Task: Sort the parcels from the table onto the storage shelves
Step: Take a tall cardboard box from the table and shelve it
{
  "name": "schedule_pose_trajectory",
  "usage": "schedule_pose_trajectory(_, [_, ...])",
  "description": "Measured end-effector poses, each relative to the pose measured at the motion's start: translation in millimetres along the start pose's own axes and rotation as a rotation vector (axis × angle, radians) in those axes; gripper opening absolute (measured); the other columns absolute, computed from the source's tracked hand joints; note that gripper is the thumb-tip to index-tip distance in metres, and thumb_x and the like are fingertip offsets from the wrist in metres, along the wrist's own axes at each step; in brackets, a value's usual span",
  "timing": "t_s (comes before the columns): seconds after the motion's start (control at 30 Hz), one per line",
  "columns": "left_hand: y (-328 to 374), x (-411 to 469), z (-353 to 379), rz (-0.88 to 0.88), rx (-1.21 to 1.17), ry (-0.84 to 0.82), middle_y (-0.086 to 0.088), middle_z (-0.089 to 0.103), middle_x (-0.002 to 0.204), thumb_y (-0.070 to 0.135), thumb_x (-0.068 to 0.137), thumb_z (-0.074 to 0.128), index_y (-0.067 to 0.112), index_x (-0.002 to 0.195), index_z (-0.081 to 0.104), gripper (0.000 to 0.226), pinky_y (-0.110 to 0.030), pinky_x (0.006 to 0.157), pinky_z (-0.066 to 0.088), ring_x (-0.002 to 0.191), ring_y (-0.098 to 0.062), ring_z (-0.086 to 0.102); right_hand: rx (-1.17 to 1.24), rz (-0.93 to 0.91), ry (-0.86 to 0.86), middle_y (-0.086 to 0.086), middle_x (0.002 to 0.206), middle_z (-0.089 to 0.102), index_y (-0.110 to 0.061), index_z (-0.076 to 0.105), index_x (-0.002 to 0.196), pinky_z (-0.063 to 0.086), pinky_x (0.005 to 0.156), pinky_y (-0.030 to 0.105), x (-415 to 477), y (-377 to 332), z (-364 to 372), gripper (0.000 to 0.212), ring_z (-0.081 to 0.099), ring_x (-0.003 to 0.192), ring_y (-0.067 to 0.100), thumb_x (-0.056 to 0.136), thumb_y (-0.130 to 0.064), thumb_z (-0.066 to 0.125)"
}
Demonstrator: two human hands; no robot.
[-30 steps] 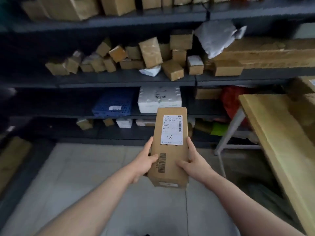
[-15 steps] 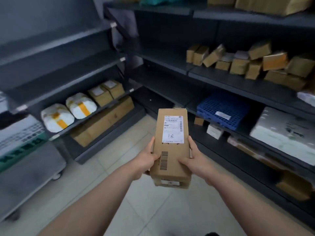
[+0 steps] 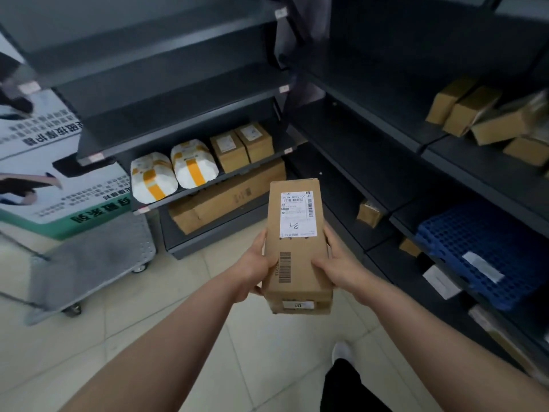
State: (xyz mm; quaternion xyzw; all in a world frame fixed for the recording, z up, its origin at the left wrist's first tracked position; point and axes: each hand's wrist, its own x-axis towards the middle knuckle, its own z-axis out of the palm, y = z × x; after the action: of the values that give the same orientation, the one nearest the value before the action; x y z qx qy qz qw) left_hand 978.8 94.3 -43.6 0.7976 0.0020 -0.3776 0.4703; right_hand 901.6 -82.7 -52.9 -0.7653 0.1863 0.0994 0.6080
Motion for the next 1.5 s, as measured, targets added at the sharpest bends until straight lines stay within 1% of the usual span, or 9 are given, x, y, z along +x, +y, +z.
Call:
schedule_pose_trajectory(0.17, [59, 56, 18, -0.04, -0.032, 0.032, 0.007, 0.072, 0.102, 0.032, 0.099, 0.05, 0.063, 0.141, 0.007, 0.067, -0.037, 0.059, 0.055, 0.09, -0.015, 0.069, -0.04, 0.075, -0.048, -0.039, 0.092, 0.046, -0.06, 0.007, 0.141, 0.043, 0.059, 0.018, 70, -12, -61, 0.074, 0.054, 0.084, -0.007, 0.094, -0.026, 0.053])
schedule_pose_trajectory(0.33, [92, 100, 23, -0.086, -0.086, 0.088, 0.009, 0.074, 0.093, 0.03, 0.1, 0.049, 0.061, 0.143, 0.007, 0.068, -0.034, 0.054, 0.056, 0.083, -0.012, 0.072, -0.097, 0.075, -0.094, -0.04, 0.088, 0.046, -0.06, 0.011, 0.14, 0.043, 0.058, 0.017, 127, -26, -98, 0.073, 0.054, 0.081, -0.007, 0.093, -0.025, 0.055])
schedule_pose_trajectory(0.7, [138, 212, -15, -0.122, -0.118, 0.071, 0.009, 0.07, 0.095, 0.03, 0.099, 0.051, 0.054, 0.148, 0.001, 0.074, -0.035, 0.059, 0.056, 0.085, -0.014, 0.069, -0.106, 0.104, -0.112, -0.031, 0.094, 0.052, -0.063, 0.013, 0.137, 0.053, 0.067, 0.031, 249, -49, -119, 0.071, 0.059, 0.088, 0.003, 0.092, -0.025, 0.054])
schedule_pose_trajectory(0.93, [169, 317, -46, -0.12, -0.143, 0.005, 0.016, 0.072, 0.08, 0.034, 0.098, 0.052, 0.065, 0.134, 0.014, 0.061, -0.033, 0.055, 0.057, 0.074, -0.01, 0.071, -0.071, 0.173, -0.035, -0.029, 0.09, 0.051, -0.06, 0.015, 0.138, 0.048, 0.067, 0.026, 356, -59, -128, 0.069, 0.058, 0.086, 0.001, 0.092, -0.029, 0.056])
schedule_pose_trajectory(1.07, [187, 382, -60, -0.148, -0.133, -0.012, 0.011, 0.071, 0.09, 0.035, 0.097, 0.054, 0.062, 0.139, 0.012, 0.066, -0.032, 0.056, 0.054, 0.079, -0.012, 0.07, -0.038, 0.215, -0.024, -0.023, 0.101, 0.05, -0.051, 0.013, 0.145, 0.045, 0.066, 0.024, 419, -57, -131, 0.071, 0.054, 0.088, 0.0, 0.095, -0.021, 0.054])
schedule_pose_trajectory(1.2, [201, 450, -66, -0.185, -0.125, -0.02, 0.008, 0.067, 0.096, 0.034, 0.098, 0.051, 0.059, 0.145, 0.002, 0.072, -0.033, 0.06, 0.052, 0.084, -0.017, 0.068, -0.038, 0.261, -0.004, -0.009, 0.128, 0.051, -0.044, 0.01, 0.149, 0.048, 0.09, 0.037, 480, -53, -142, 0.072, 0.055, 0.104, 0.012, 0.097, -0.014, 0.048])
schedule_pose_trajectory(1.27, [206, 486, -67, -0.159, -0.107, -0.016, 0.007, 0.067, 0.097, 0.039, 0.097, 0.048, 0.065, 0.139, 0.009, 0.063, -0.035, 0.065, 0.054, 0.085, -0.02, 0.066, -0.044, 0.255, 0.016, -0.008, 0.131, 0.05, -0.043, 0.012, 0.15, 0.044, 0.096, 0.039, 517, -46, -151, 0.07, 0.052, 0.109, 0.013, 0.097, -0.012, 0.047])
schedule_pose_trajectory(1.37, [214, 541, -71, -0.126, -0.072, 0.041, 0.008, 0.062, 0.105, 0.039, 0.098, 0.041, 0.063, 0.137, 0.012, 0.054, -0.037, 0.068, 0.05, 0.086, -0.02, 0.059, -0.055, 0.227, 0.026, -0.011, 0.126, 0.05, -0.044, 0.012, 0.15, 0.043, 0.079, 0.03, 577, -35, -160, 0.072, 0.052, 0.098, 0.008, 0.096, -0.013, 0.048])
schedule_pose_trajectory(1.5, [222, 608, -86, -0.108, -0.121, 0.137, 0.005, 0.055, 0.126, 0.026, 0.102, 0.041, 0.049, 0.15, 0.002, 0.067, -0.028, 0.054, 0.051, 0.094, -0.018, 0.061, -0.085, 0.158, -0.022, -0.015, 0.123, 0.052, -0.052, 0.01, 0.146, 0.042, 0.064, 0.025, 662, -27, -167, 0.072, 0.054, 0.09, 0.0, 0.095, -0.02, 0.049])
